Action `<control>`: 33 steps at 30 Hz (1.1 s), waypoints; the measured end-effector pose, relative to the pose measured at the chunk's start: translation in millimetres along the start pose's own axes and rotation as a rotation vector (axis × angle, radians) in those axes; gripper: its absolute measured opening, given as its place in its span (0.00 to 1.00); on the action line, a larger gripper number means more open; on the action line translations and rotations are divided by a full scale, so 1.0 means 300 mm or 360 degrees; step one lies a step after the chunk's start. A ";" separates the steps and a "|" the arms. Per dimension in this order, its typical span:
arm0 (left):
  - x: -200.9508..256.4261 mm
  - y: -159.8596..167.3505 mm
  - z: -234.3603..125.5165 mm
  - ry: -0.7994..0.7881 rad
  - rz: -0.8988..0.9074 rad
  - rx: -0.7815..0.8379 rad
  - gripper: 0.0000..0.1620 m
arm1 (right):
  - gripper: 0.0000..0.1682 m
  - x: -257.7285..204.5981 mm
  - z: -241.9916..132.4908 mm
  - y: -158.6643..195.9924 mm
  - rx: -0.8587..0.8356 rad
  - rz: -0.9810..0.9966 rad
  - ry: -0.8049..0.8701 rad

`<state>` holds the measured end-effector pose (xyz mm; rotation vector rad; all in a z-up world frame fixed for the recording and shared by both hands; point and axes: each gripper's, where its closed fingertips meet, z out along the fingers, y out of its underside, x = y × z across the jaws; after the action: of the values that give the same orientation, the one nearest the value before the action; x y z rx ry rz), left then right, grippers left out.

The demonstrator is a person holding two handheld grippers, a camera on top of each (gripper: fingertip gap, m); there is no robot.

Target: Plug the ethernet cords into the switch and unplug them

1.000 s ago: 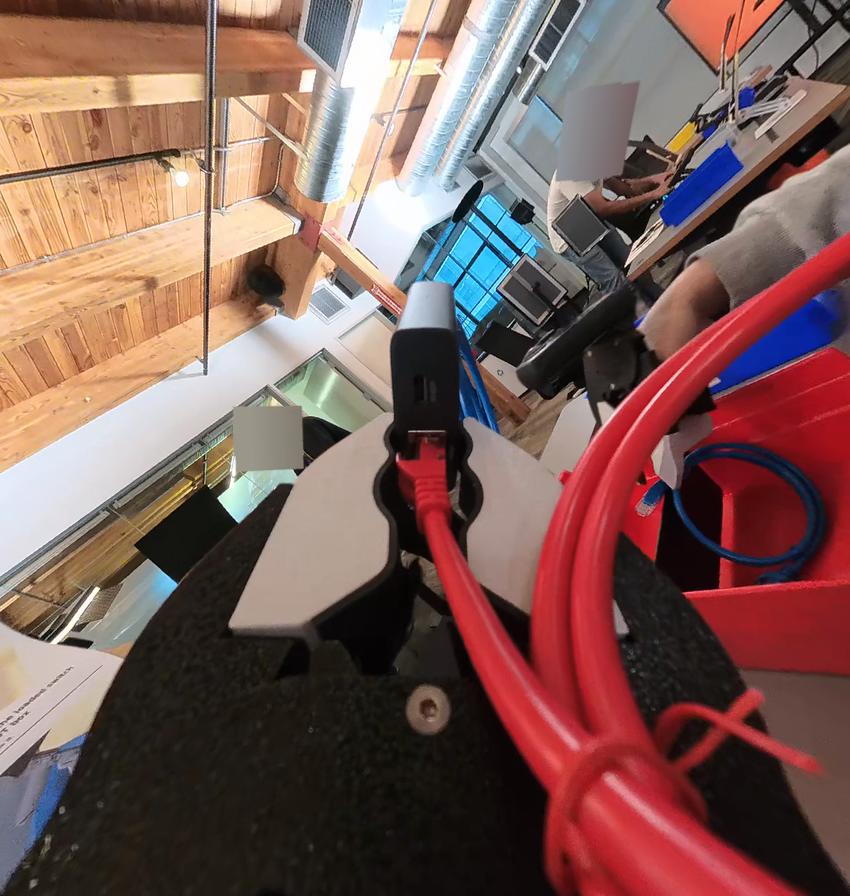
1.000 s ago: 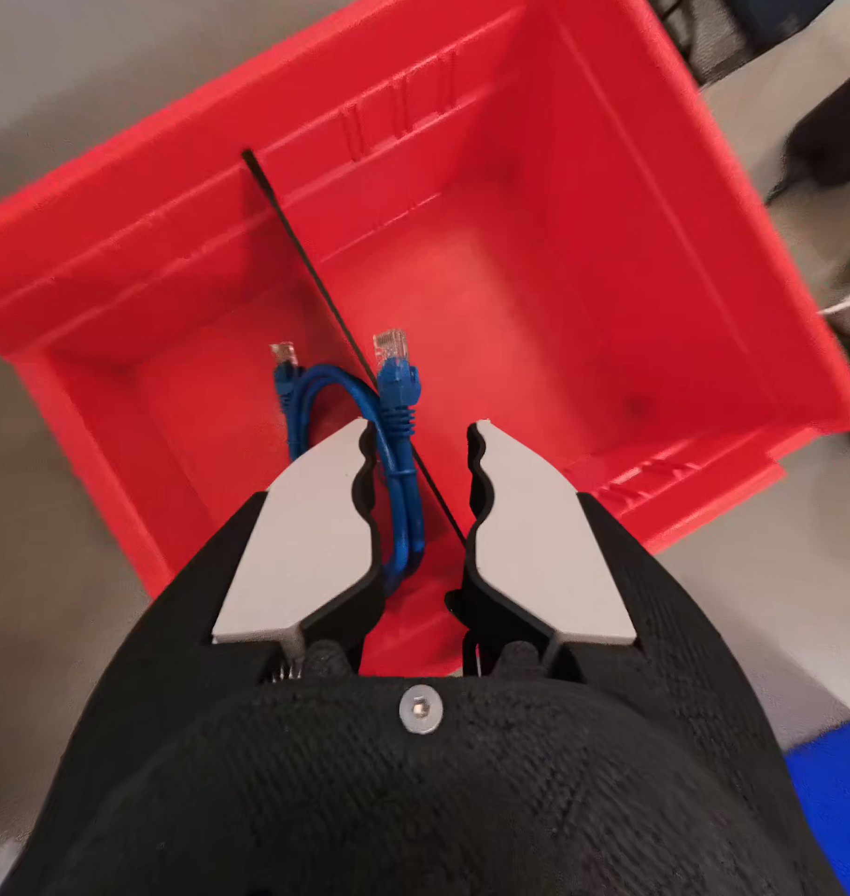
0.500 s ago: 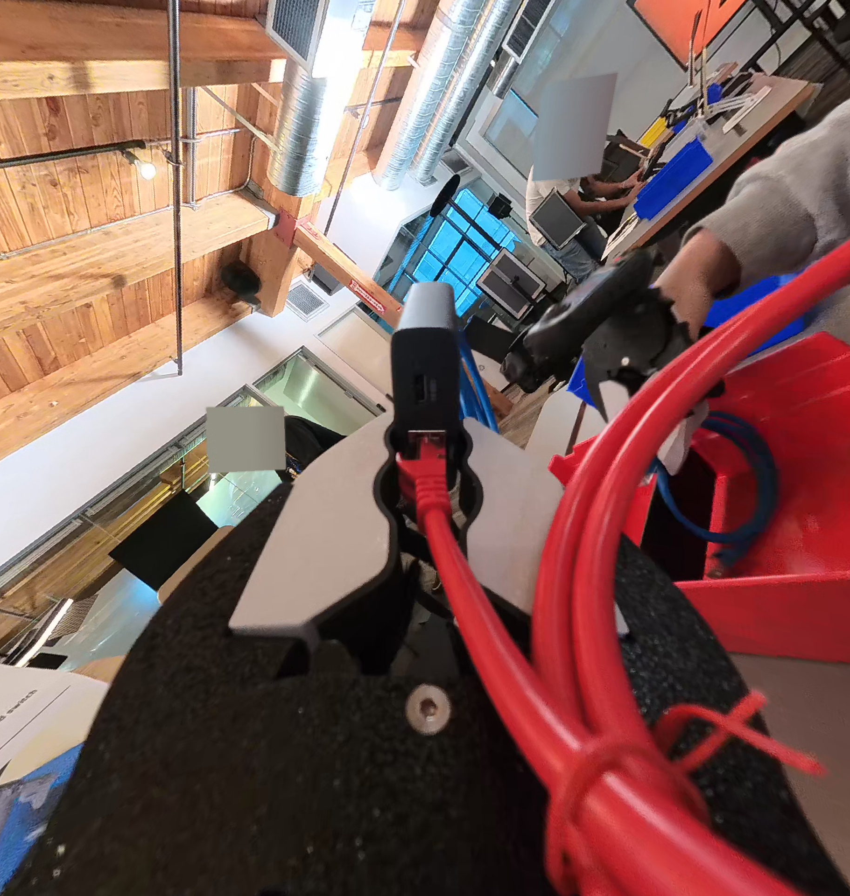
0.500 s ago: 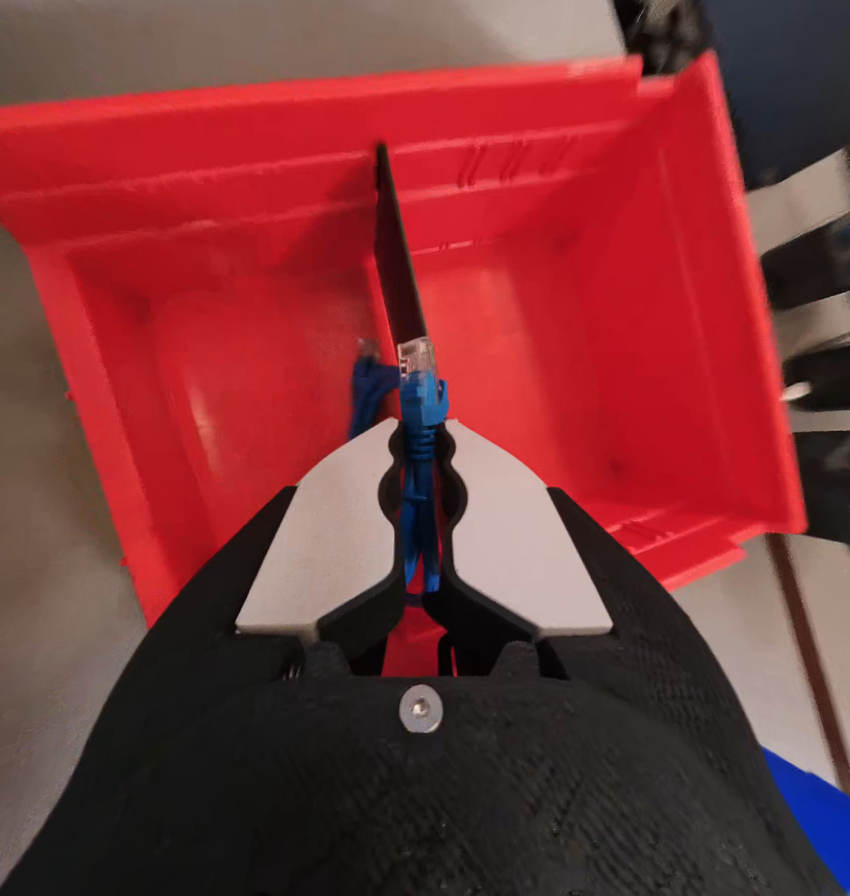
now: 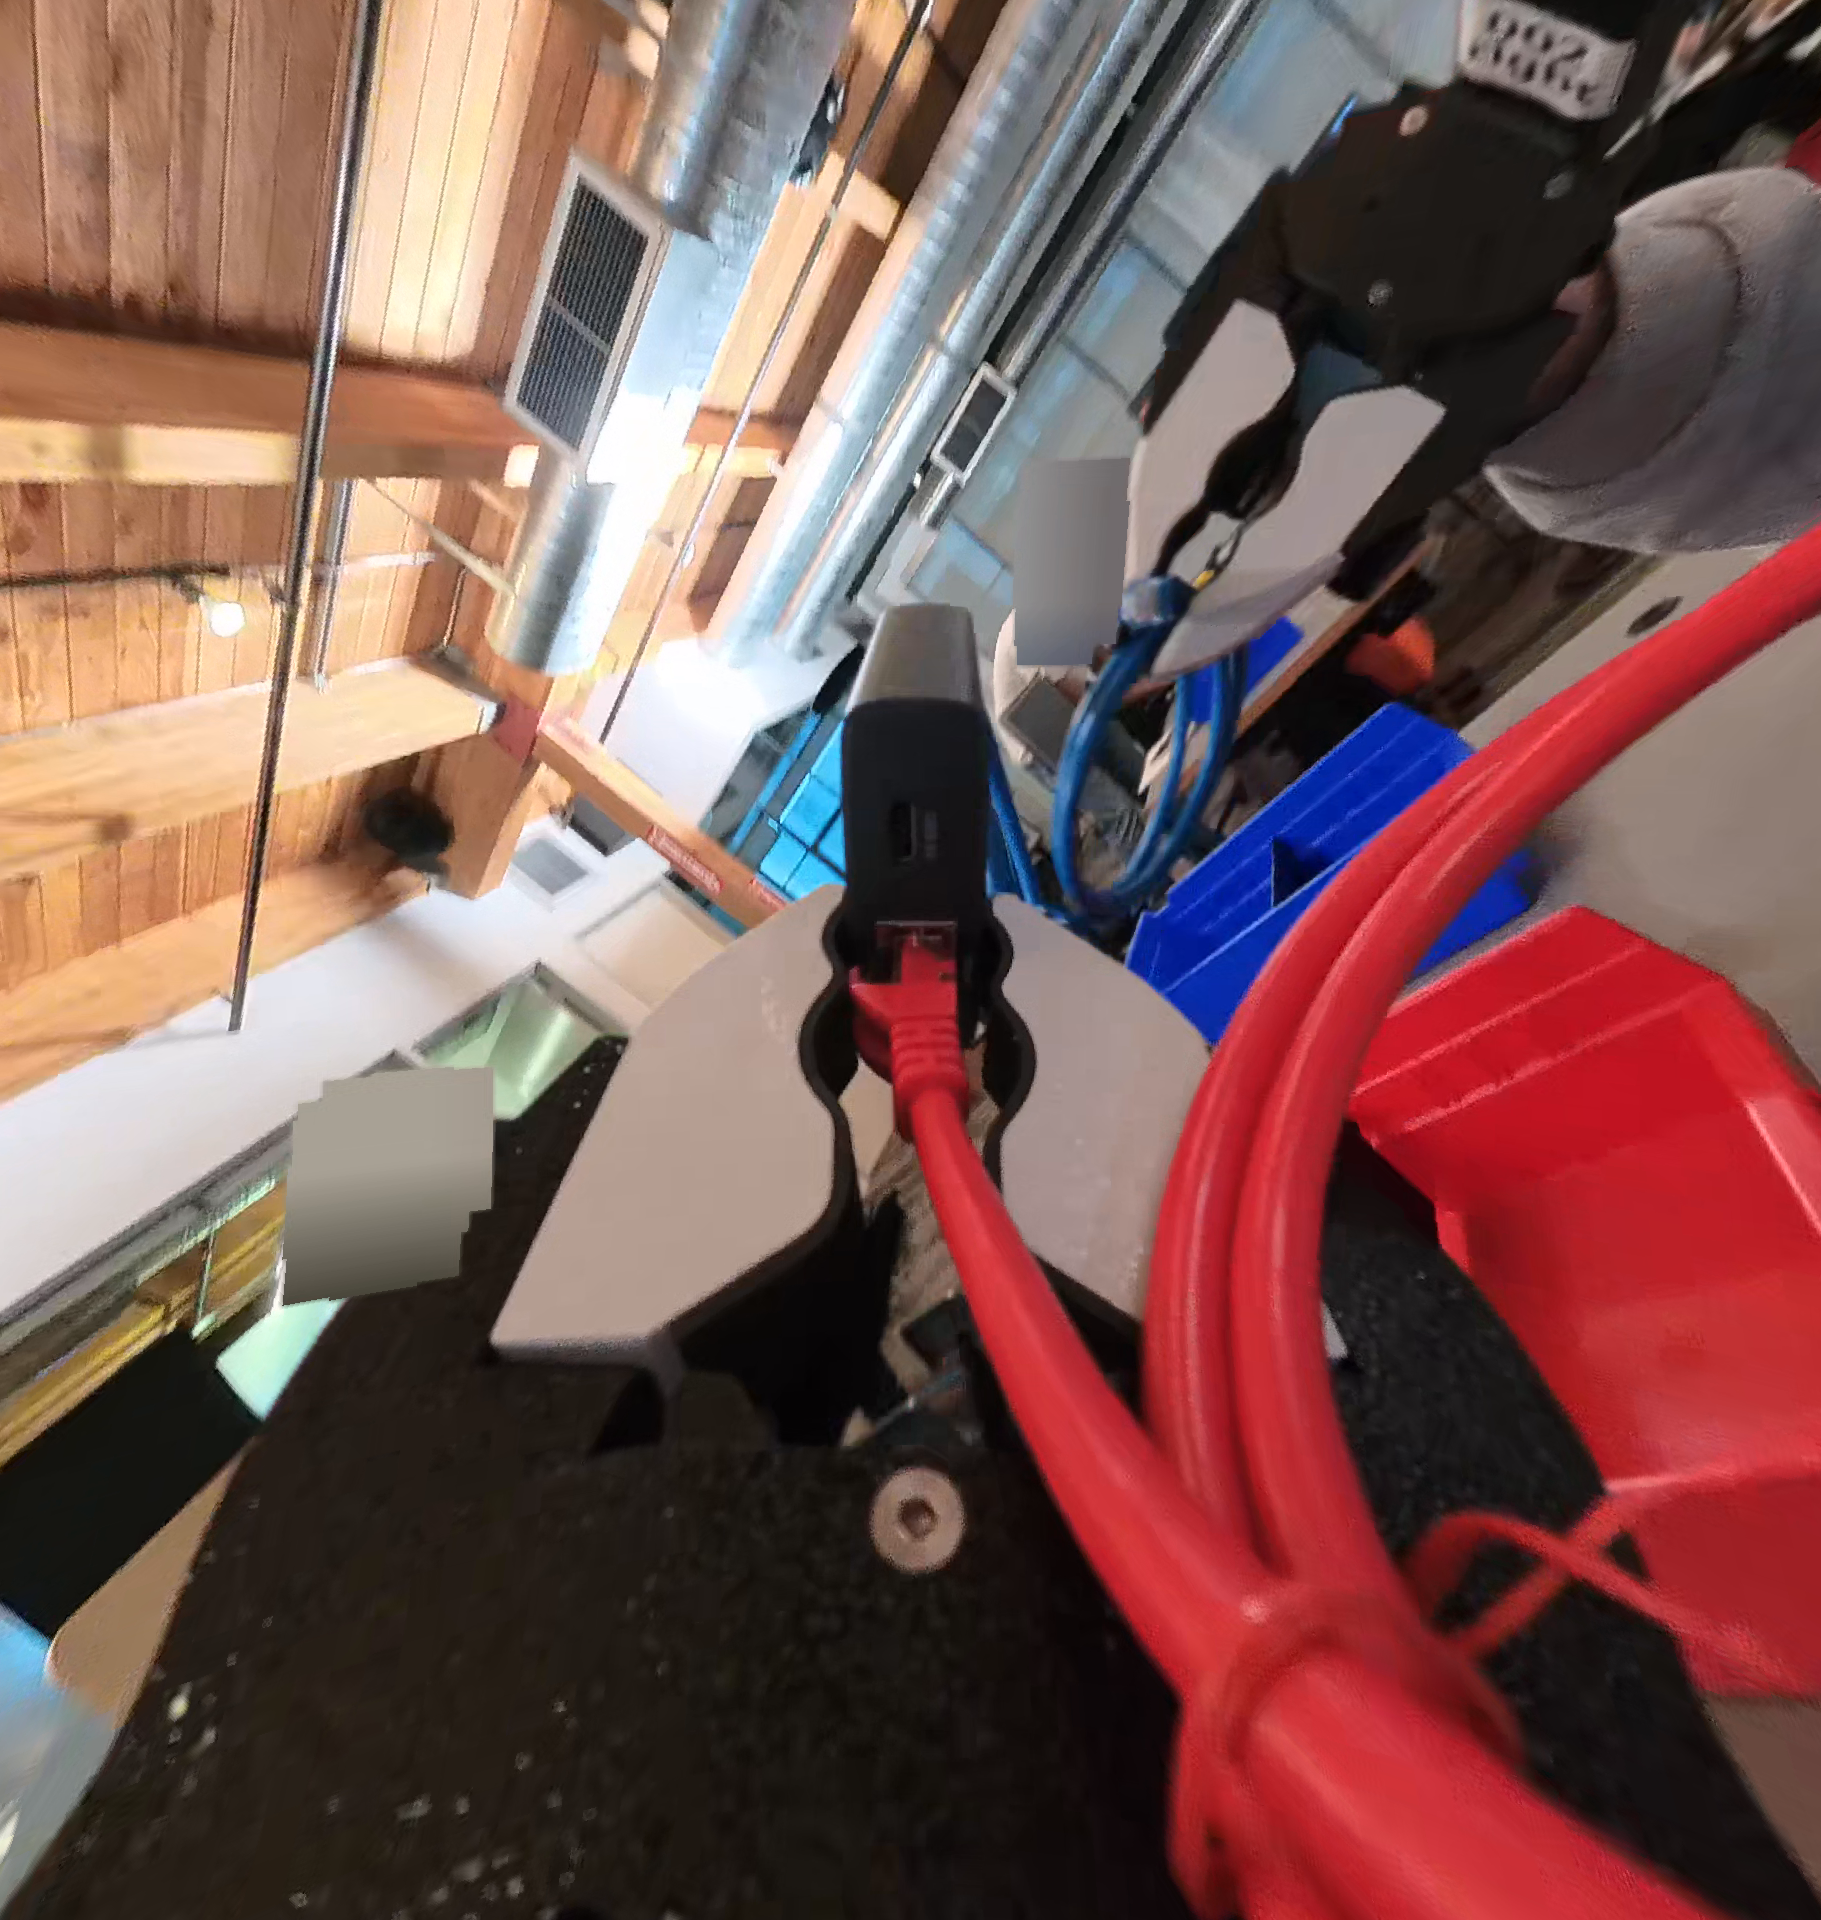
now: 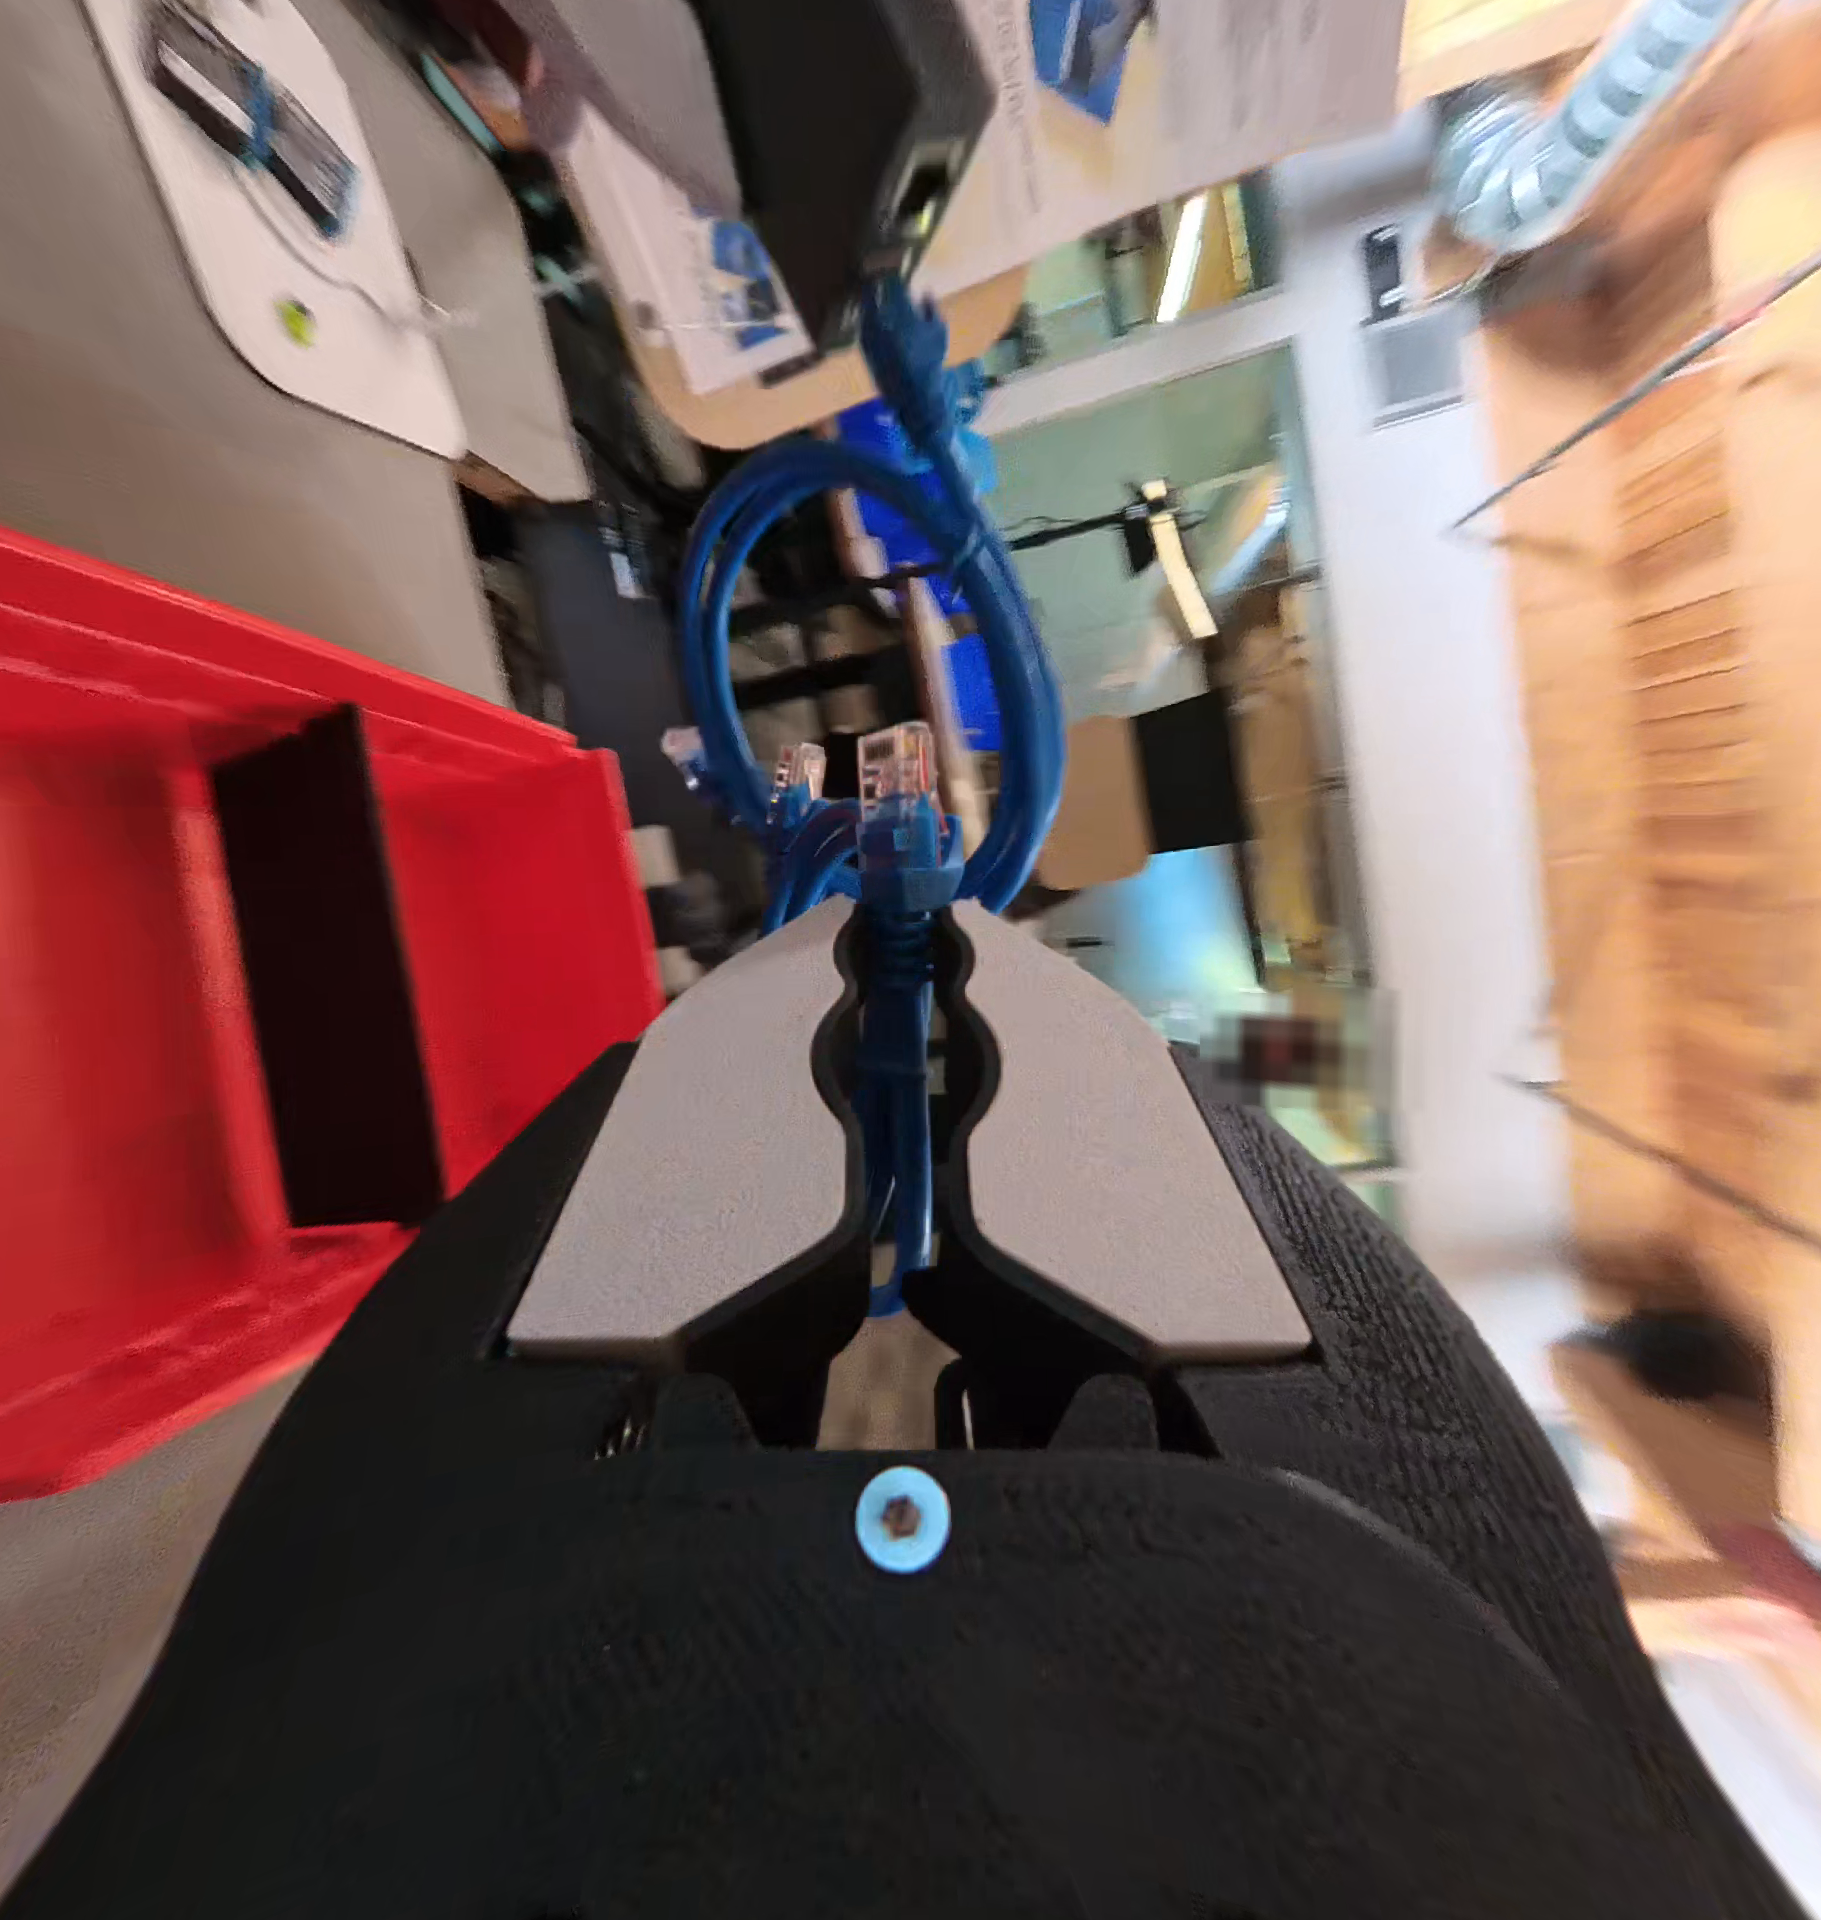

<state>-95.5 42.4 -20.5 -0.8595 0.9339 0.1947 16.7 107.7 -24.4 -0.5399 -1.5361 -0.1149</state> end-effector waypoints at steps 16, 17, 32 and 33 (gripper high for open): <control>0.071 -0.172 0.069 0.0047 0.0264 0.0341 0.12 | 0.06 0.078 -0.075 -0.185 0.0135 -0.0406 0.0404; 0.073 -0.181 0.073 0.0034 0.0297 0.0346 0.12 | 0.06 0.081 -0.077 -0.191 0.0136 -0.0429 0.0421; 0.063 -0.130 0.091 -0.0054 0.0666 -0.0111 0.12 | 0.06 0.038 -0.106 -0.104 0.0019 -0.0508 0.0391; 0.044 -0.108 0.084 -0.0087 0.0639 -0.0152 0.12 | 0.06 0.041 -0.116 -0.087 -0.0005 -0.0470 0.0375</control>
<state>-55.8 36.4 -4.9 -0.7425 1.0458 0.6102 38.9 73.9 -3.8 -0.2874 -1.3759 -0.3945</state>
